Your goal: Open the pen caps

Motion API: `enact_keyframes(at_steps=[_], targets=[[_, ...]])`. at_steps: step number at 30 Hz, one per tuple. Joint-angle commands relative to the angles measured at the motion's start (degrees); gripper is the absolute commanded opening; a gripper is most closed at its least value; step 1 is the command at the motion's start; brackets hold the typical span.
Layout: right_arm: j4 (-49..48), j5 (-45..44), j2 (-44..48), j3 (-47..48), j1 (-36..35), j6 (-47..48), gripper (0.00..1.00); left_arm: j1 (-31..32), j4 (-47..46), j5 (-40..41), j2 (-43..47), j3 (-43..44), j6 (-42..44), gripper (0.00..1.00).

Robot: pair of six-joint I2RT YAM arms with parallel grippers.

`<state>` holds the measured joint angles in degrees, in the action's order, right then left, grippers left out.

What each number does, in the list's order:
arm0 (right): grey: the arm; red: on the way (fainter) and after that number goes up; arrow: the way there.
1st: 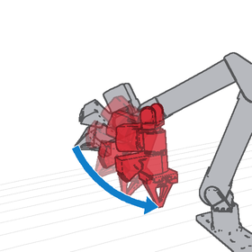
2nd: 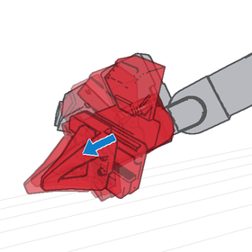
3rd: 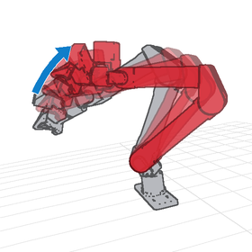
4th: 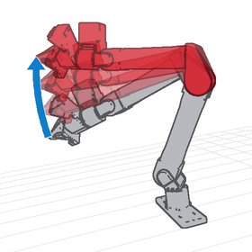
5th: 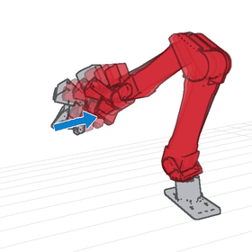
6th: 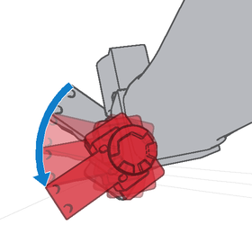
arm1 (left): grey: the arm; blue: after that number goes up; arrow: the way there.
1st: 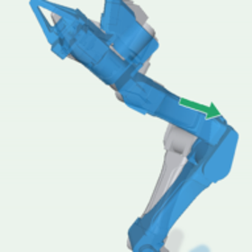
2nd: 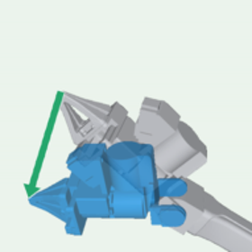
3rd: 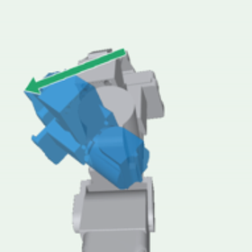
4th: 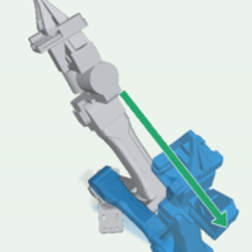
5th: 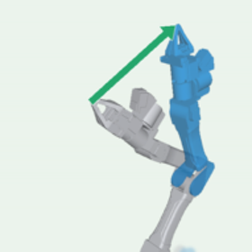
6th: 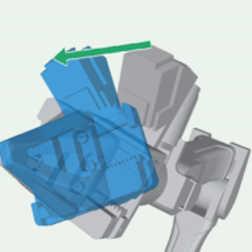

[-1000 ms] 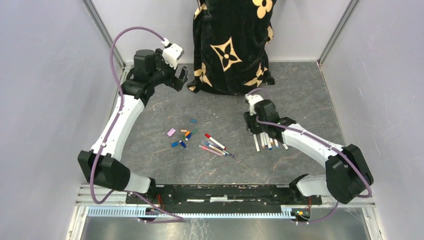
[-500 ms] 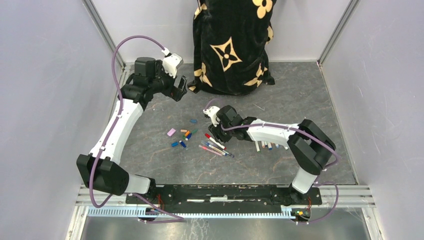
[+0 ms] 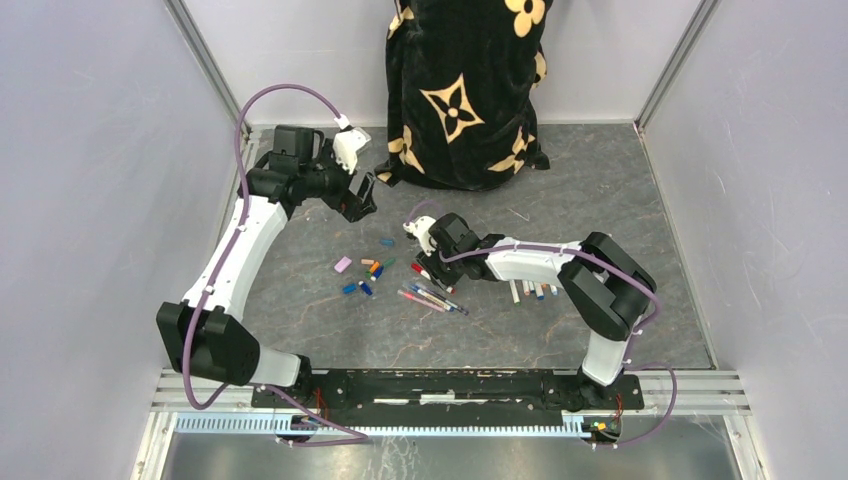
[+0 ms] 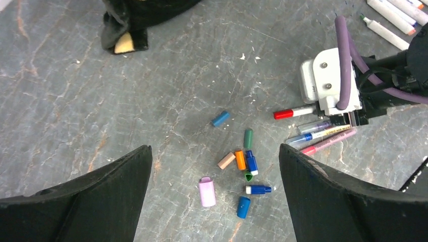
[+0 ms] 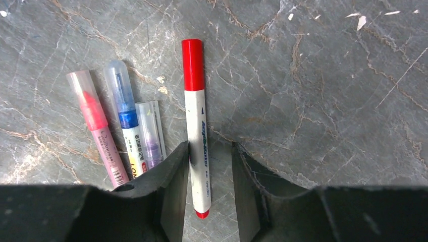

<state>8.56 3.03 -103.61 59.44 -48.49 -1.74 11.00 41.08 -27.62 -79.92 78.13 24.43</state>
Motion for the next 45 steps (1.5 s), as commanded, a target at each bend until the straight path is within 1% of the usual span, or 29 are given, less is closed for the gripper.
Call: enact_keyframes(at_steps=[1, 3, 5, 6, 8, 9, 10, 13, 16, 17, 19, 24, 28, 33, 37, 39, 41, 43, 44, 45], targets=[[-0.66, -2.67, -0.35, 0.51, 0.10, 1.34, 0.39, -0.11, 3.54, -4.53, -0.75, 0.94, 4.92, 1.00], [-0.63, -2.68, -0.43, -0.19, 0.23, 1.31, 0.38, -0.11, 5.52, -6.86, -0.88, 1.06, 7.42, 1.00], [-1.29, -2.34, -0.23, -1.41, 0.49, 1.28, 0.33, -0.11, 8.82, -10.72, -0.94, 1.30, 10.91, 1.00], [-1.79, -0.58, 0.22, -2.17, 1.22, 0.75, 0.28, -0.11, 10.31, -12.44, -0.82, 1.30, 12.80, 1.00], [-3.30, 3.63, 1.70, -3.93, 2.96, -1.00, 0.14, -0.11, 11.22, -14.05, -0.68, 0.81, 14.46, 1.00], [-4.23, 5.96, 2.75, -4.87, 3.96, -1.86, 0.05, -0.11, 12.05, -14.48, -0.80, 0.71, 15.71, 1.00], [-4.95, 8.22, 3.86, -5.47, 4.91, -2.57, 0.00, -0.11, 12.90, -15.03, -0.94, 0.53, 17.26, 1.00], [-5.01, 13.59, 6.99, -5.50, 7.25, -3.52, 0.00, -0.11, 15.65, -17.58, -1.57, -0.53, 22.45, 1.00], [-4.71, 21.45, 9.58, -4.58, 9.03, -4.62, 0.00, 0.12, 19.97, -21.68, -2.05, -2.47, 31.17, 1.00], [-4.70, 24.51, 10.26, -4.28, 9.63, -5.31, 0.00, 0.34, 22.11, -22.80, -2.26, -3.06, 35.88, 1.00], [-4.50, 31.49, 10.97, -3.28, 10.71, -6.26, 0.00, 1.27, 26.19, -23.77, -2.74, -3.86, 42.68, 1.00], [-3.23, 46.42, 10.22, -0.21, 11.47, -8.48, 0.00, 5.48, 26.85, -22.27, -2.75, -5.47, 47.03, 1.00], [-2.85, 51.84, 9.36, 0.78, 11.41, -8.72, 0.00, 10.06, 23.35, -18.60, -2.59, -7.21, 45.76, 0.99], [-2.59, 56.12, 7.84, 2.13, 11.14, -8.83, 0.00, 14.77, 19.90, -14.92, -2.52, -8.84, 44.20, 0.91], [-2.10, 59.41, 6.93, 3.32, 11.14, -9.12, 0.00, 16.42, 18.39, -12.91, -2.39, -9.60, 44.13, 0.84], [-0.76, 60.16, 6.24, 4.32, 11.12, -8.65, 0.00, 16.80, 18.05, -12.20, -2.22, -9.75, 44.39, 0.78], [0.33, 60.28, 5.49, 4.97, 11.12, -8.39, 0.00, 17.17, 18.07, -11.88, -2.02, -9.84, 44.78, 0.69], [0.25, 60.41, 4.87, 5.31, 11.00, -8.84, 0.00, 17.44, 18.07, -11.81, -1.91, -9.99, 45.04, 0.54], [0.00, 60.43, 4.62, 5.36, 10.87, -9.17, 0.00, 17.53, 18.07, -11.75, -1.83, -10.01, 45.13, 0.49], [-0.61, 60.56, 4.44, 5.38, 10.80, -9.85, 0.00, 17.77, 18.07, -11.74, -1.82, -10.13, 45.25, 0.39]])
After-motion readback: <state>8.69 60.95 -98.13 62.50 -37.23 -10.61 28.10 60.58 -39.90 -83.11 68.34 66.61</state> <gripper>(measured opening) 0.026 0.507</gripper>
